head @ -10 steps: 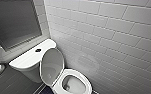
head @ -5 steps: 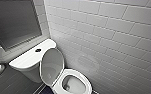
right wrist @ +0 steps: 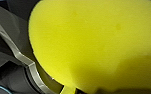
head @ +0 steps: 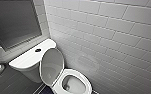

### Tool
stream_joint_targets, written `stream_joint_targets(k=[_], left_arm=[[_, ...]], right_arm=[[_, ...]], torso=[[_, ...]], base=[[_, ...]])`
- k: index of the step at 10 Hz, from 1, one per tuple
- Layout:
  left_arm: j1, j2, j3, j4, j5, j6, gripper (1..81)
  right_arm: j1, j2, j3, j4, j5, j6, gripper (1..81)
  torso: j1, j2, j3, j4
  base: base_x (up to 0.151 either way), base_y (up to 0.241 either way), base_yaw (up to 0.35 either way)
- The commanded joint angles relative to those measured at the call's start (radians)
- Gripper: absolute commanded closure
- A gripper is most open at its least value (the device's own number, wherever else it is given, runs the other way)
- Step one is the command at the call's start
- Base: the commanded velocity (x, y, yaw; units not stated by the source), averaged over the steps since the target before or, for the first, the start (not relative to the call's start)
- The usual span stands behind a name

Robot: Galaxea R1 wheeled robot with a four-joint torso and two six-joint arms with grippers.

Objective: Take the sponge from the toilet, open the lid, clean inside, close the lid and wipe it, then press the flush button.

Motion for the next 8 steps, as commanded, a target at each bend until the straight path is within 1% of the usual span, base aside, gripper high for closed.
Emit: stream_joint_targets(k=[1,2,3,4,6,8], left_arm=[[-0.049,-0.041,0.055,-0.032,0.055,-0.026,1.0],[-0.033,-0.045,0.055,-0.032,0.055,-0.025,1.0],[-0.001,-0.052,0.052,-0.023,0.047,-0.020,1.0],[0.031,-0.058,0.049,-0.020,0.043,-0.018,1.0],[0.086,-0.057,0.031,-0.011,0.020,-0.012,1.0],[0.137,-0.042,0.021,-0.011,-0.017,0.012,1.0]], right_arm=[[-0.014,-0.066,0.065,0.002,-0.016,0.020,81.1],[-0.008,-0.144,0.161,0.003,0.006,0.039,81.1],[-0.003,-0.248,0.299,0.002,0.012,0.050,81.1],[0.004,-0.362,0.417,0.005,0.054,0.068,81.1],[0.024,-0.540,0.590,0.003,0.104,0.103,81.1],[0.034,-0.667,0.714,0.005,0.164,0.112,81.1]], torso=[[0.000,0.000,0.000,0.000],[0.000,0.000,0.000,0.000],[0.000,0.000,0.000,0.000],[0.000,0.000,0.000,0.000],[0.000,0.000,0.000,0.000],[0.000,0.000,0.000,0.000]], base=[[0.000,0.000,0.000],[0.000,0.000,0.000],[0.000,0.000,0.000],[0.000,0.000,0.000],[0.000,0.000,0.000],[0.000,0.000,0.000]])
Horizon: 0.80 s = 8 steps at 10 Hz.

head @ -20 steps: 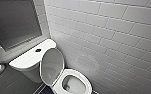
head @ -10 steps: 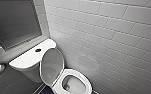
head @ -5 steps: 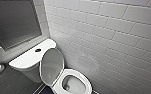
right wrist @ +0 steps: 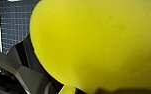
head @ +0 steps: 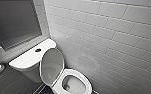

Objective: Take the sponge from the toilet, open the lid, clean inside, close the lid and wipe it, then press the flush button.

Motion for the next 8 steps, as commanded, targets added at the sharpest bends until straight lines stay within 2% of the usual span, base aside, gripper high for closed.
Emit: stream_joint_targets(k=[1,2,3,4,5,6,8], left_arm=[[0.022,-0.001,0.011,0.006,0.015,0.039,1.0],[0.024,0.017,-0.001,0.008,0.016,0.039,1.0],[0.027,0.038,-0.015,0.008,0.019,0.040,1.0],[0.032,0.055,-0.020,0.008,0.024,0.040,1.0],[0.037,0.063,-0.020,0.009,0.026,0.042,1.0],[0.041,0.066,-0.020,0.008,0.027,0.045,1.0],[0.055,0.069,-0.020,0.009,0.026,0.047,1.0]], right_arm=[[-0.023,-0.320,0.295,-0.002,0.066,0.074,81.1],[-0.026,-0.351,0.335,-0.006,0.065,0.104,81.1],[-0.032,-0.377,0.383,0.006,0.068,0.105,81.1],[-0.030,-0.396,0.430,0.094,0.068,0.075,81.1],[-0.024,-0.413,0.469,0.193,0.068,-0.022,81.1],[-0.020,-0.433,0.512,0.267,0.066,-0.093,81.1],[0.015,-0.472,0.530,0.247,0.080,-0.096,81.1]], torso=[[0.000,0.000,0.000,0.000],[0.000,0.000,0.000,0.000],[0.000,0.000,0.000,0.000],[0.000,0.000,0.000,0.000],[0.000,0.000,0.000,0.000],[0.000,0.000,0.000,0.000],[0.000,0.000,0.000,0.000]], base=[[0.000,0.000,0.000],[0.000,0.000,0.000],[0.000,0.000,0.000],[0.000,0.000,0.000],[0.000,0.000,0.000],[0.000,0.000,0.000],[0.000,0.000,0.000]])
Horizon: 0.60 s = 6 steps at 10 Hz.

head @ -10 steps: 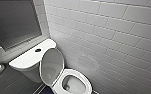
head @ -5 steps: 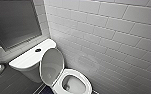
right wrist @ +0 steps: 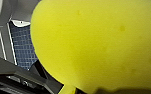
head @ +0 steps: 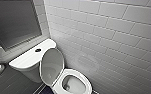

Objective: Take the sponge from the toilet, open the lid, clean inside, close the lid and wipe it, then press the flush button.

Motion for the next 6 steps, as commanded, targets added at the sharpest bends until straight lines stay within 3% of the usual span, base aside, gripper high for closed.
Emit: stream_joint_targets(k=[1,4,6], left_arm=[[0.013,-0.021,0.024,0.006,0.053,0.016,1.0],[0.074,0.014,-0.029,0.007,0.050,0.021,1.0],[0.116,0.064,-0.106,0.007,0.047,0.027,1.0]], right_arm=[[0.068,-0.132,0.057,0.050,0.029,-0.048,81.1],[0.247,-0.269,0.204,0.061,0.025,-0.002,81.1],[0.397,-0.315,0.258,0.077,-0.062,0.033,81.1]], torso=[[0.000,0.000,0.000,0.000],[0.000,0.000,0.000,0.000],[0.000,0.000,0.000,0.000]], base=[[0.000,0.000,0.000],[0.000,0.000,0.000],[0.000,0.000,0.000]])
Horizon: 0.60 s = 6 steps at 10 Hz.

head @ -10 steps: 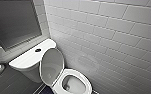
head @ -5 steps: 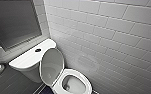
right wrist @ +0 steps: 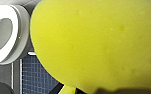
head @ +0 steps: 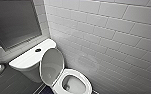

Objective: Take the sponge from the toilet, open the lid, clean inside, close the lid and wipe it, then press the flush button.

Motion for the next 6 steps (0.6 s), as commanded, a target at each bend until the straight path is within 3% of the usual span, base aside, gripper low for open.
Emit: stream_joint_targets(k=[1,6], left_arm=[[0.058,0.038,-0.049,0.004,0.051,0.025,1.0],[0.142,0.058,-0.054,0.025,-0.021,0.026,1.0]], right_arm=[[0.254,-0.130,0.110,0.024,-0.176,0.069,81.1],[0.578,-0.126,0.153,0.041,-0.387,0.122,81.1]], torso=[[0.000,0.000,0.000,0.000],[0.000,0.000,0.000,0.000]], base=[[0.000,0.000,0.000],[0.000,0.000,0.000]])
